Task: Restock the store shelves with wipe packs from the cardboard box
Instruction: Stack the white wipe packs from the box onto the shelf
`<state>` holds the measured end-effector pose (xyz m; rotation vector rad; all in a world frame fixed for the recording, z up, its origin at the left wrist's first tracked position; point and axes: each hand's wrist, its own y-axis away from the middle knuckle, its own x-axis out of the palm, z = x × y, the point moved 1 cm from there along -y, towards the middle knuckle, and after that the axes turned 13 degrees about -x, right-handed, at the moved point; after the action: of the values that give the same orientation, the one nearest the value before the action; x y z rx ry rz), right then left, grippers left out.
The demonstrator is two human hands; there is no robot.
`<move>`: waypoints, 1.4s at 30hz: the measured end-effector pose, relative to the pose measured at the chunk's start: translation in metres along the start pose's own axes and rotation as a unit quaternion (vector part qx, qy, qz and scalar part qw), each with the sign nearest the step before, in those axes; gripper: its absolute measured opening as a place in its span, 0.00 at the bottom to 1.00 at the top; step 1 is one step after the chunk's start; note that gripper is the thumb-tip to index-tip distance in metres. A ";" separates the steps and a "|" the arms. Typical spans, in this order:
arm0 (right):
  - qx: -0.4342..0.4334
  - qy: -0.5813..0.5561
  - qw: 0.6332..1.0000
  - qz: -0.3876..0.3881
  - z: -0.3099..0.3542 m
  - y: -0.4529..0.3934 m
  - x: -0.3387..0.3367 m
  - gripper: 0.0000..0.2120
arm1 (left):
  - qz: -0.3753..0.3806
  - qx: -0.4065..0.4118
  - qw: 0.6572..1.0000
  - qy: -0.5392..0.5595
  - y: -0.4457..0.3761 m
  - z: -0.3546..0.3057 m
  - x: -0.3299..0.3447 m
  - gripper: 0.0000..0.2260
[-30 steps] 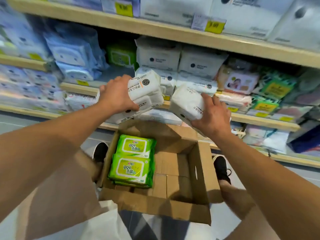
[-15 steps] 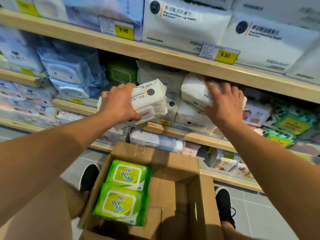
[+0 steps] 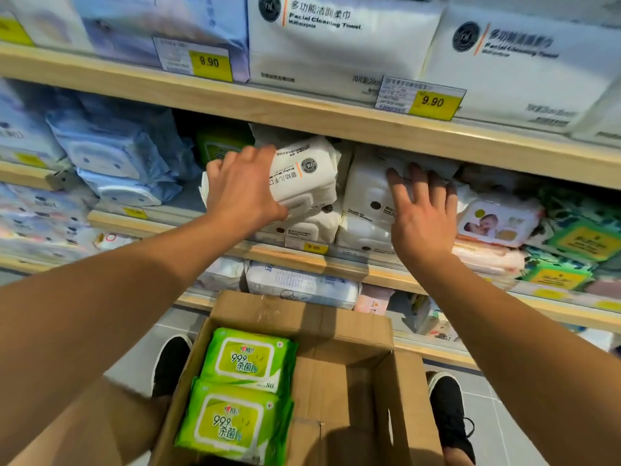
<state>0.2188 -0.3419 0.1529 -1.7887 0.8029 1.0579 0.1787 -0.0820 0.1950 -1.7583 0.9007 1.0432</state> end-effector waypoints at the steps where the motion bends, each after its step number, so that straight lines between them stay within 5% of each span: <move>1: -0.004 0.007 1.000 -0.002 0.001 0.002 -0.001 0.37 | 0.002 -0.001 1.000 -0.016 -0.008 -0.009 -0.001 0.36; 7: 0.006 0.016 1.000 -0.003 0.005 0.010 0.009 0.39 | 0.064 0.006 0.996 -0.069 -0.036 -0.046 0.023 0.19; 15: 0.013 0.010 1.000 -0.009 0.002 0.008 0.013 0.41 | 0.105 -0.002 0.983 -0.153 -0.049 -0.047 0.039 0.27; 17: 0.013 0.006 1.000 -0.005 0.003 0.009 0.013 0.41 | 0.078 0.017 0.987 -0.137 -0.045 -0.047 0.043 0.29; 21: 0.022 0.002 1.000 -0.008 0.009 0.007 0.013 0.40 | 0.032 0.043 0.992 -0.111 -0.023 -0.051 0.051 0.15; 32: 0.002 -0.028 0.999 0.026 0.015 0.016 -0.019 0.40 | 0.038 0.055 0.994 -0.083 -0.014 -0.048 0.041 0.19; 37: -0.026 -0.077 0.996 0.040 0.050 0.040 -0.033 0.37 | 0.019 0.126 0.992 -0.025 0.031 -0.015 0.034 0.30; 42: -0.069 -0.142 0.983 0.094 0.104 0.085 -0.026 0.38 | 0.051 0.124 0.991 0.004 0.098 0.037 0.038 0.30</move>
<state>0.1020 -0.2788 0.1202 -1.6457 0.7463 1.4880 0.0970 -0.0879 0.1196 -1.5234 1.0864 0.9458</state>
